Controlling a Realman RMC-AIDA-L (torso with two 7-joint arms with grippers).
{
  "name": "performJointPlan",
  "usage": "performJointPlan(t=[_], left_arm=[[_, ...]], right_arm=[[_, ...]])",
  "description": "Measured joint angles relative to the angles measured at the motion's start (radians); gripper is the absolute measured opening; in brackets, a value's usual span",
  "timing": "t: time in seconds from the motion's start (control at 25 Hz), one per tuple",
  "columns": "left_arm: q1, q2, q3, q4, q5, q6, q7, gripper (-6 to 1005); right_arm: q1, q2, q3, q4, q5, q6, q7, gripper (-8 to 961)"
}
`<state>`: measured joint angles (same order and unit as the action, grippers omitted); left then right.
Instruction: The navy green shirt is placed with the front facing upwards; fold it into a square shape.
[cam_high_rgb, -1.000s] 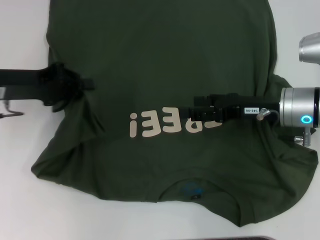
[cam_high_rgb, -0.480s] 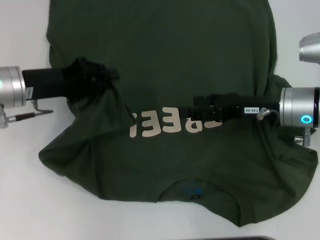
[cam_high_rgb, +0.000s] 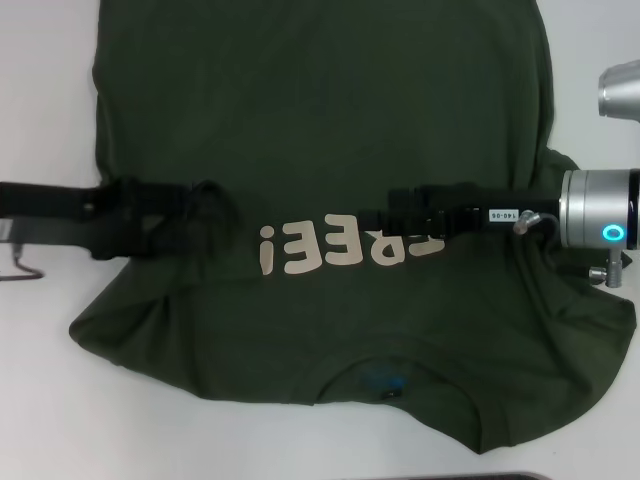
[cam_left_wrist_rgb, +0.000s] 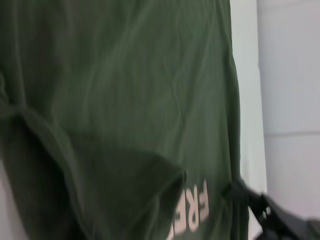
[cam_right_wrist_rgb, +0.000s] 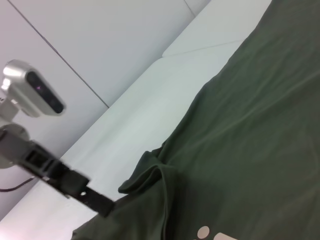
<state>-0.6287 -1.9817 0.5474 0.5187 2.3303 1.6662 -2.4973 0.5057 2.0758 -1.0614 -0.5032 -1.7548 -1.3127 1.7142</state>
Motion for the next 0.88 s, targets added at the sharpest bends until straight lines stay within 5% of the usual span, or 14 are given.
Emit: performJointPlan(t=[0.12,0.32,0.88], left_arm=[[0.039,0.002,0.011,0.089,0.001,0.059,0.0,674],[0.102,0.006,-0.027,0.193,0.001,0.042,0.01,699],[0.041,0.001,-0.024,0.05,0.038,-0.181,-0.012,717]], right_arm=[[0.004,-0.003,0.0,0.0,0.0,0.001,0.022,905],[0.008,-0.005,0.0,0.0,0.0,0.004,0.049,904],[0.004,-0.012,0.0,0.0,0.0,0.022,0.067,904]])
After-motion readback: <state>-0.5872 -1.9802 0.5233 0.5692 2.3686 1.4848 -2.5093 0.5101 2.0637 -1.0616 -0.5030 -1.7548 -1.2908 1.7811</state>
